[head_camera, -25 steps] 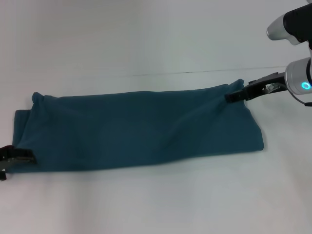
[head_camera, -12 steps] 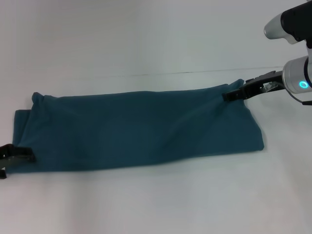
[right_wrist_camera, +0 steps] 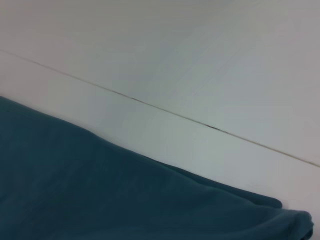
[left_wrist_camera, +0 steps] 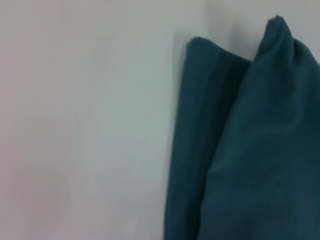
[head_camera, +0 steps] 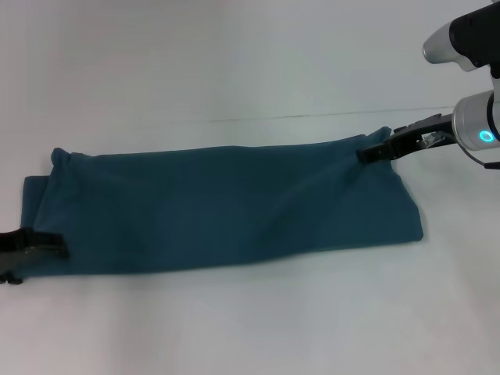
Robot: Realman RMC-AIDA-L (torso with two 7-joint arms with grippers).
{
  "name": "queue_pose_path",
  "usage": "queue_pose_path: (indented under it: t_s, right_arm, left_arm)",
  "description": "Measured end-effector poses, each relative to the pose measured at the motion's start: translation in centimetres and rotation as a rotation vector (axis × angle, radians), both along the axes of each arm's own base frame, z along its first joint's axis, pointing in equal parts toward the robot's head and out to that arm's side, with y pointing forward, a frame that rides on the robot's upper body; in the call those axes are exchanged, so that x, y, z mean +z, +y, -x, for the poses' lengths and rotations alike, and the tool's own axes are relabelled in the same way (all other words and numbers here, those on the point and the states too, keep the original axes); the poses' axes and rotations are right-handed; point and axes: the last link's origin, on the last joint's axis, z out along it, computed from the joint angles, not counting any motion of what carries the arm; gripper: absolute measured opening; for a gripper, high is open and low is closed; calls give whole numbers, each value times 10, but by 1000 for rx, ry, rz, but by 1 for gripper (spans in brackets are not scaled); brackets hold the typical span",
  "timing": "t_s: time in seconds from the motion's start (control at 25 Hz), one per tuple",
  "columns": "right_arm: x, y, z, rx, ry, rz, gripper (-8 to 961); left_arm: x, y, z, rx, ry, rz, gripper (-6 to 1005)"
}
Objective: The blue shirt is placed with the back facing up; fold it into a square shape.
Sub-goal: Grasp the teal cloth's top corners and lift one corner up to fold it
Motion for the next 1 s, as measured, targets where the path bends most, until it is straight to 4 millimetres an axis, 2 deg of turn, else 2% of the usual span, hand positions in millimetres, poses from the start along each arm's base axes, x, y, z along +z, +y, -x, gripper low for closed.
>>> queue_pose_path:
  t_s: [0.4, 0.68, 1.0]
  right_arm:
    - [1, 1, 0, 1, -1, -6, 918]
    - [0, -1, -1, -3, 1, 0, 918]
    - [-3, -1, 0, -2, 6, 4, 918]
  left_arm:
    - [-3, 12, -17, -61, -1, 19, 892]
    - [-8, 18, -15, -96, 22, 6, 879]
    - [-16, 18, -15, -153, 56, 50, 621]
